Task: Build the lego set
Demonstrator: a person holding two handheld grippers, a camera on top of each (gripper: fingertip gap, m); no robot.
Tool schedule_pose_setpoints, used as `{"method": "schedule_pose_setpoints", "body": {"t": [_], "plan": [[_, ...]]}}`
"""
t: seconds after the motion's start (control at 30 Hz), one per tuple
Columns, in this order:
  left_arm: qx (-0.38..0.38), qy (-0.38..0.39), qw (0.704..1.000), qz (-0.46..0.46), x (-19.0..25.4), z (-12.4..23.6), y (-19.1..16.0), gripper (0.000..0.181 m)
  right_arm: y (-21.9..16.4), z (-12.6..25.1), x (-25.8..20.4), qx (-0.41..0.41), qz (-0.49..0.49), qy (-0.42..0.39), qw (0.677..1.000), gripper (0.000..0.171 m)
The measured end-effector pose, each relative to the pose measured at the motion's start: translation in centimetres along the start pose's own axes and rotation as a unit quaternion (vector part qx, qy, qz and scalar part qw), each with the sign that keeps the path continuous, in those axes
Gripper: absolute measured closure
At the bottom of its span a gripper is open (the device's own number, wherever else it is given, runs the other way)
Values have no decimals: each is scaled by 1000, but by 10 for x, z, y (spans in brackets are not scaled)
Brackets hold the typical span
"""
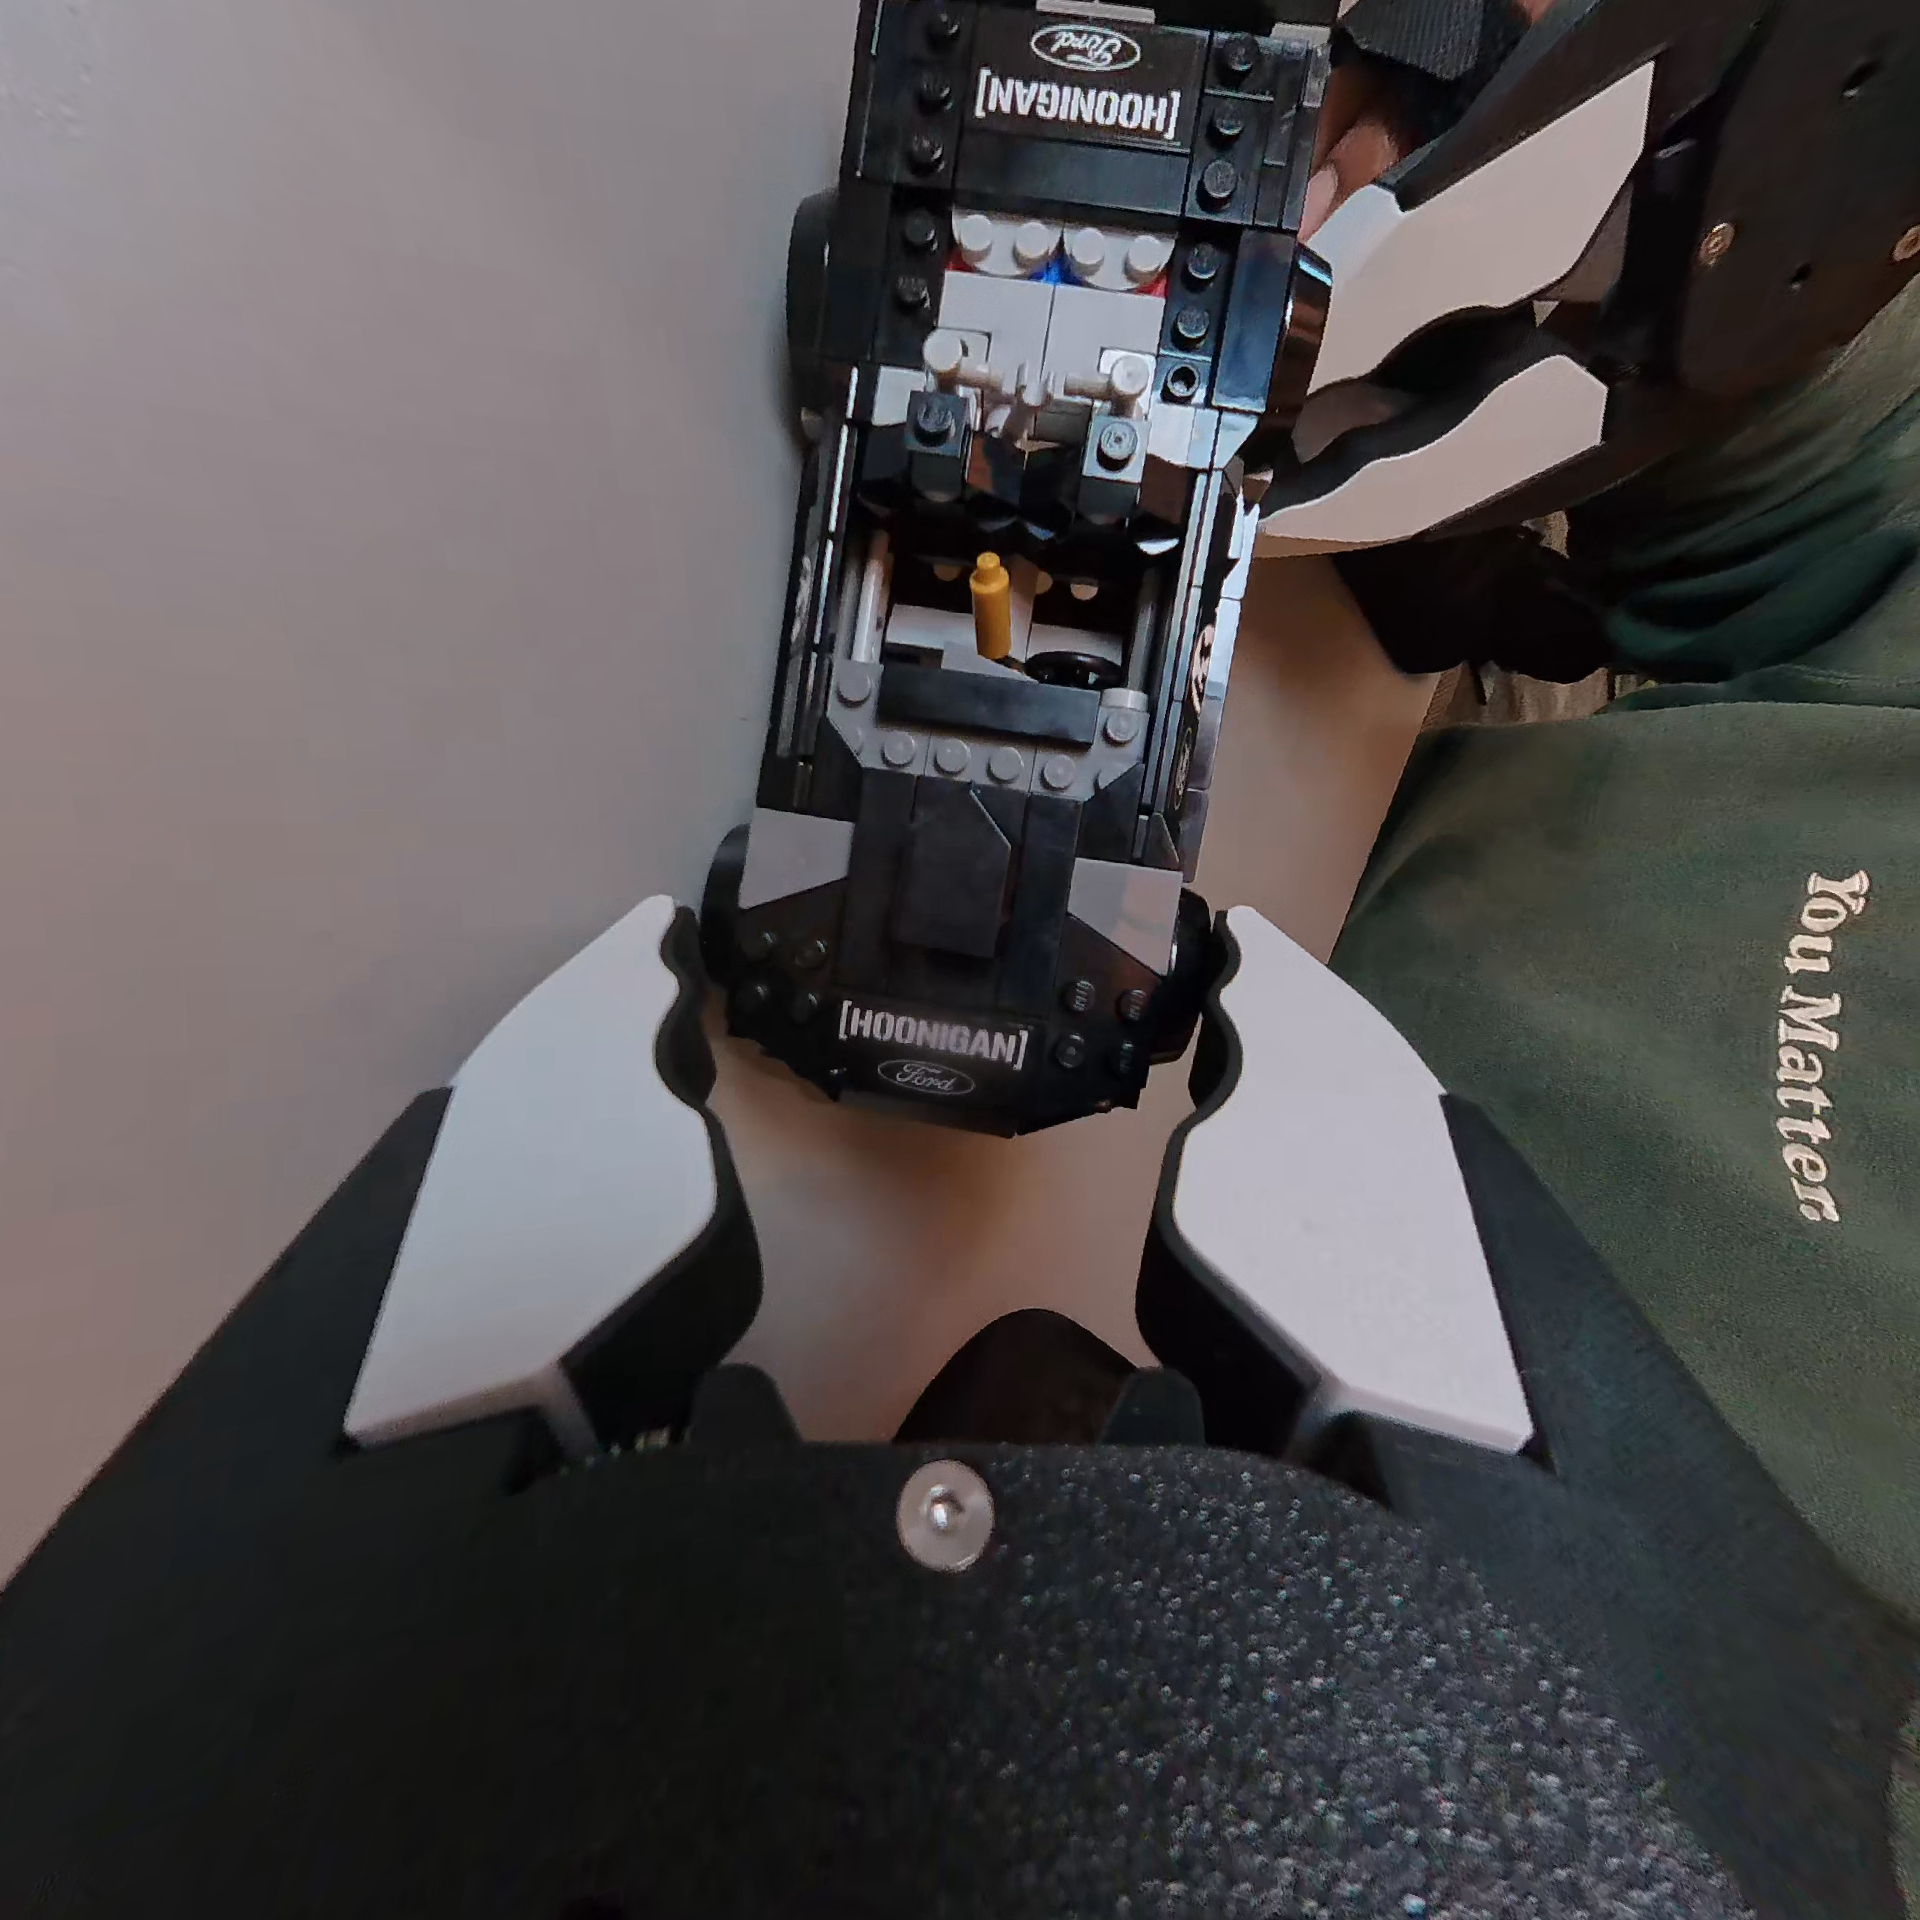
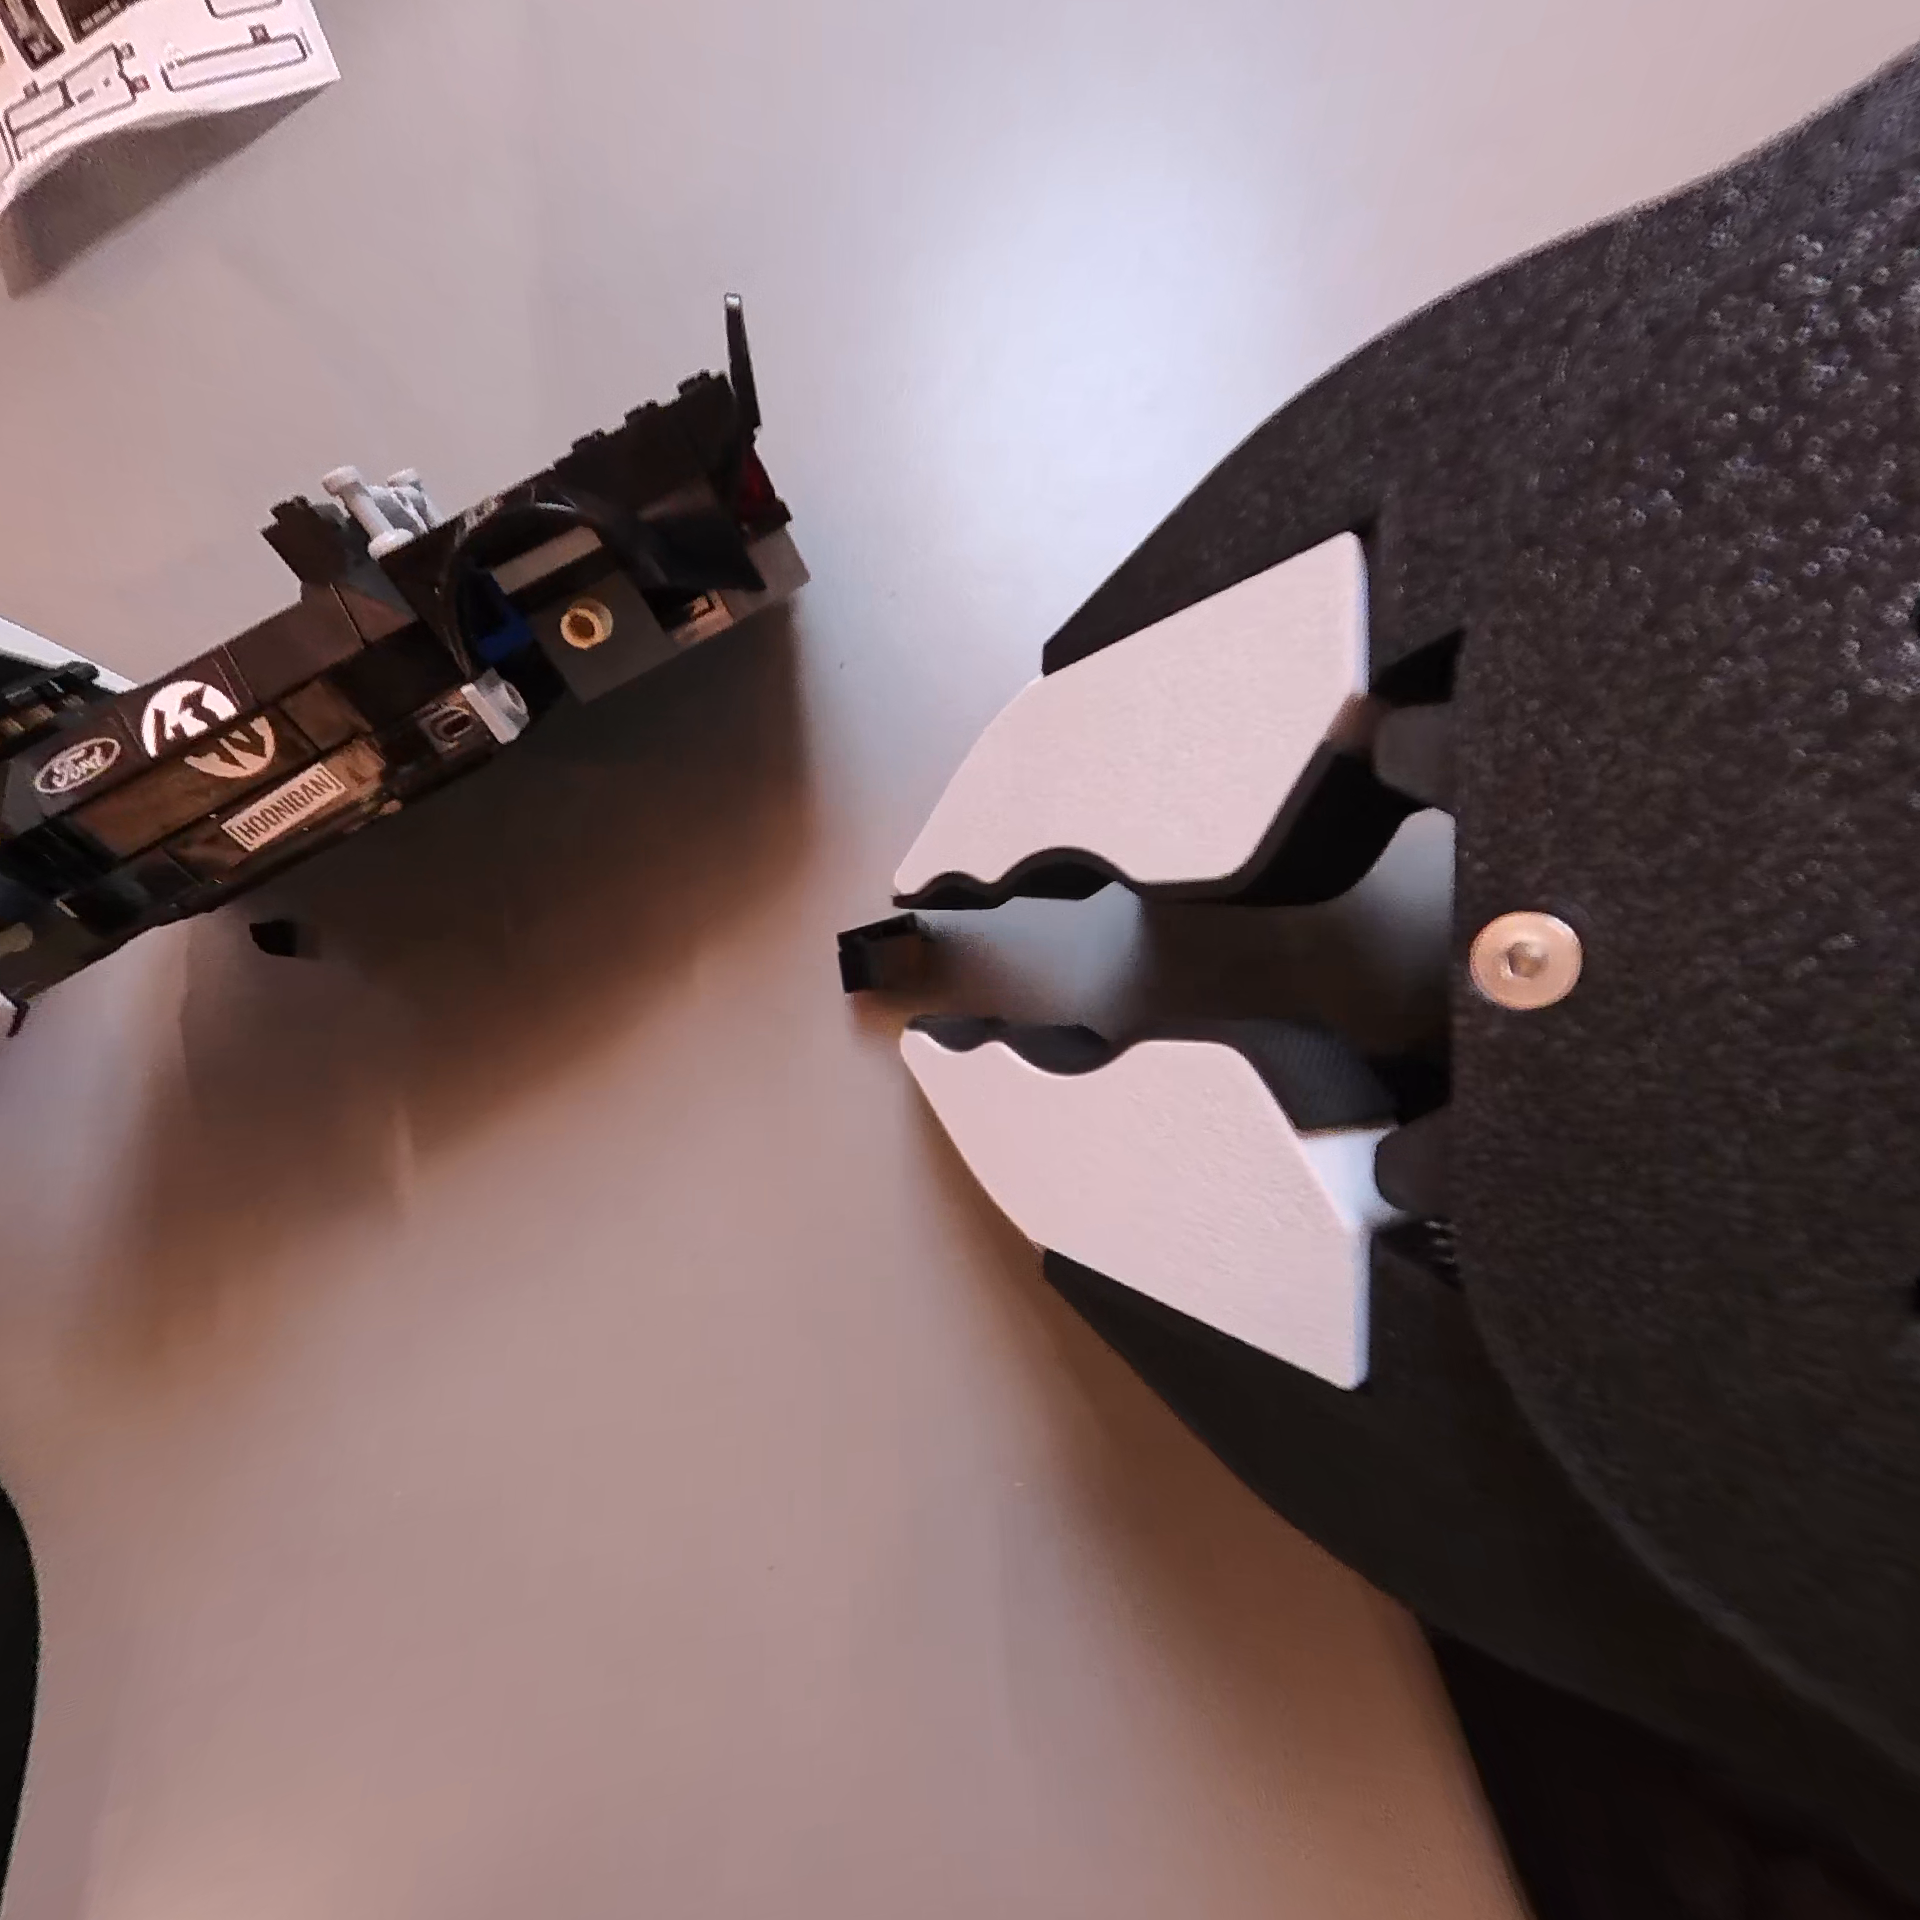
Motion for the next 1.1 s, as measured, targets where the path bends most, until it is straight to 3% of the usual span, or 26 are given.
{"method": "schedule_pose_setpoints", "body": {"t": [0.23, 0.37, 0.6, 0.73, 0.8, 0.9, 1.1], "plan": [[4, 9, 1000, -5, 0, -1, 0, 90, 0, -2, 3, -3, 9, -15, 1000, 150], [13, 42, 999, -19, 1, -4, -1, 90, 5, -1, 4, 12, 55, -46, 997, 158], [16, 192, 977, -88, -2, -18, -9, 90, 8, 22, -28, 44, 257, -129, 957, 158], [19, 279, 951, -129, -5, -24, -12, 90, 1, 19, -50, 17, 315, -135, 939, 158], [25, 303, 943, -136, -6, -24, -13, 90, -1, 19, -52, -9, 321, -142, 936, 158], [32, 326, 933, -147, -8, -24, -13, 90, -4, 22, -62, -26, 293, -91, 951, 157], [54, 313, 936, -153, -5, -26, -17, 90, -6, 40, -74, -4, 165, 16, 986, 150]]}}
Point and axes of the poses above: each gripper's, where its closed fingertips meet, z back along the fingers, y out of its top, x = y × z across the jaws, the point moved 2 cm from there along z, back along the fingers, and after that the axes turned 4 degrees about -x, right-handed, at the moved point
